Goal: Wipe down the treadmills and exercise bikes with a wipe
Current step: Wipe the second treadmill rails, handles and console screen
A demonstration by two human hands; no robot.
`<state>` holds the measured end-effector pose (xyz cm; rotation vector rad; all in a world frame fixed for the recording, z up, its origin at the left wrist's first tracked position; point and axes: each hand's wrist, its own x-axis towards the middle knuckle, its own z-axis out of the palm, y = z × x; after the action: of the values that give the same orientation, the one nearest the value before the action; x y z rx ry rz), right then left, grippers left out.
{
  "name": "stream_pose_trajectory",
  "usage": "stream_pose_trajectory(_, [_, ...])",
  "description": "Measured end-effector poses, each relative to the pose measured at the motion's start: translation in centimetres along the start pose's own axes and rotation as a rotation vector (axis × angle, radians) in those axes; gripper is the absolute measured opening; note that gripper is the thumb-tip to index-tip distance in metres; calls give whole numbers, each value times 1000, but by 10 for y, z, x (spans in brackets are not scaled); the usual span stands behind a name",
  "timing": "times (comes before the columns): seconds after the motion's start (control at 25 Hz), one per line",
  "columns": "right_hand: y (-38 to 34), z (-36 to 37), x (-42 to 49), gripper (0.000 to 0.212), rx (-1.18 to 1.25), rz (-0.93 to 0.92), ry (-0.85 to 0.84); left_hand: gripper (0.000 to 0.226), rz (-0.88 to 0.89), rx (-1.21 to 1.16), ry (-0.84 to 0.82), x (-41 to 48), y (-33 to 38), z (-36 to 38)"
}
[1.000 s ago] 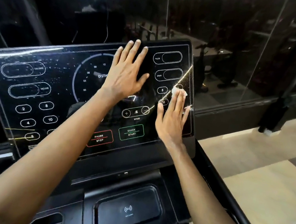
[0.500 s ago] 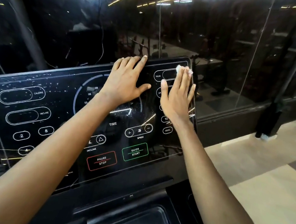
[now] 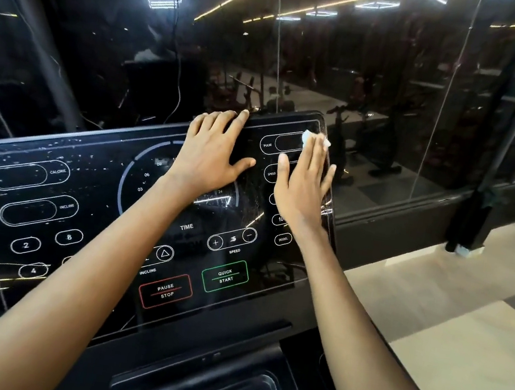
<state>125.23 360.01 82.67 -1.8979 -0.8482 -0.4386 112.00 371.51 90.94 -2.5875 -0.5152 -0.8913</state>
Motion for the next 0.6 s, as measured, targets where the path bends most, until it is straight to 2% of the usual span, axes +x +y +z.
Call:
stream_pose_trajectory(0.16, [-9, -3, 36, 66, -24, -55, 20, 94, -52, 39, -69, 7, 9, -3])
stream_pose_trajectory(0.28, [10, 0, 3, 63, 1, 36, 68, 96, -68, 40, -69, 6, 12, -2])
stream_pose_trajectory(0.4, [19, 7, -31, 65, 25, 101, 46, 97, -88, 46, -64, 4, 13, -1])
stream_pose_trajectory(0.6, [-11, 0, 22, 63, 64, -56, -2, 99, -152, 51, -103, 12, 22, -4])
